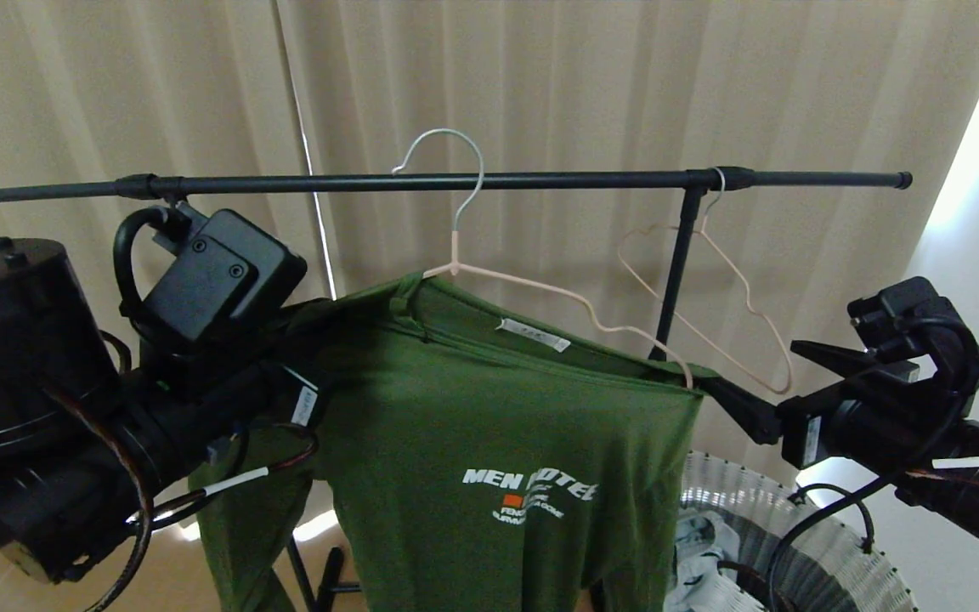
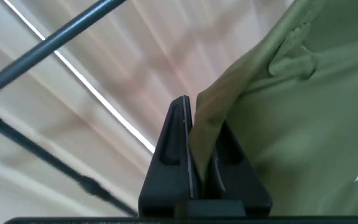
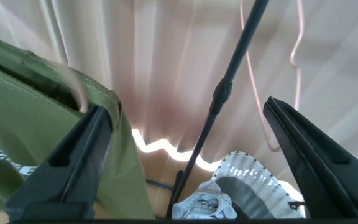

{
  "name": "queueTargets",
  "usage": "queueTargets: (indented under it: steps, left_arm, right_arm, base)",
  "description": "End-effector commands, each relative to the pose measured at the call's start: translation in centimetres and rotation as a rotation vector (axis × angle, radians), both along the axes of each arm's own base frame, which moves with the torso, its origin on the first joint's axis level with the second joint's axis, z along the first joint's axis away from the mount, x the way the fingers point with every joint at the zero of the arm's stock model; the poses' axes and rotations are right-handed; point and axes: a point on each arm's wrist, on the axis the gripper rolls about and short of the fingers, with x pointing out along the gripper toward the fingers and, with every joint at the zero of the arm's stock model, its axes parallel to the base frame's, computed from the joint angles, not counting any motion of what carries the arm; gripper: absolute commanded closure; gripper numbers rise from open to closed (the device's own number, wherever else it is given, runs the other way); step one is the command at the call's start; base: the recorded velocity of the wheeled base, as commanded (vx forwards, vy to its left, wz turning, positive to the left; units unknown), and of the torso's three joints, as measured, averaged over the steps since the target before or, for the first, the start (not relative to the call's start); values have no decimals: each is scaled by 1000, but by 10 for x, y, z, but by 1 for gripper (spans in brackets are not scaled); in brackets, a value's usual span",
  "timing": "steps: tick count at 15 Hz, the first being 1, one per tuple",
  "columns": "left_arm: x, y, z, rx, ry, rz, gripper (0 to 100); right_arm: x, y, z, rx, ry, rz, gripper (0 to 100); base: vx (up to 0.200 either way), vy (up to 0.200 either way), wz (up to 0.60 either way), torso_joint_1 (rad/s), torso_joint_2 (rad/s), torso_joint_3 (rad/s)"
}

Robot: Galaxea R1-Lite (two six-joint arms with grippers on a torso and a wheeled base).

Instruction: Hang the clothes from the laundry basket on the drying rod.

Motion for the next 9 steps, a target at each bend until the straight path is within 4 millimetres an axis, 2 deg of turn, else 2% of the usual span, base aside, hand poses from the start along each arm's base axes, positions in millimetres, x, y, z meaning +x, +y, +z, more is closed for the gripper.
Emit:
queueTargets:
  steps: [1, 3, 5, 9]
  left_arm:
    - [2, 4, -4, 23, 7, 20, 100]
    - [4, 11, -11, 89, 13, 42, 100]
    - [8, 9, -15, 82, 0, 45, 100]
    - [23, 0, -22, 54, -46, 135, 100]
  right_arm:
    - [-1, -2, 4, 6, -16, -5, 0]
    - [-4, -3, 7, 13, -29, -2, 0]
    - [-13, 0, 10, 11, -25, 31, 0]
    - [-43, 26, 15, -16, -6, 223, 0]
  base:
    - [0, 0, 0, 0, 0, 0]
    - [0, 0, 0, 0, 0, 0]
    - [0, 0, 0, 0, 0, 0]
    - [0, 0, 0, 0, 0, 0]
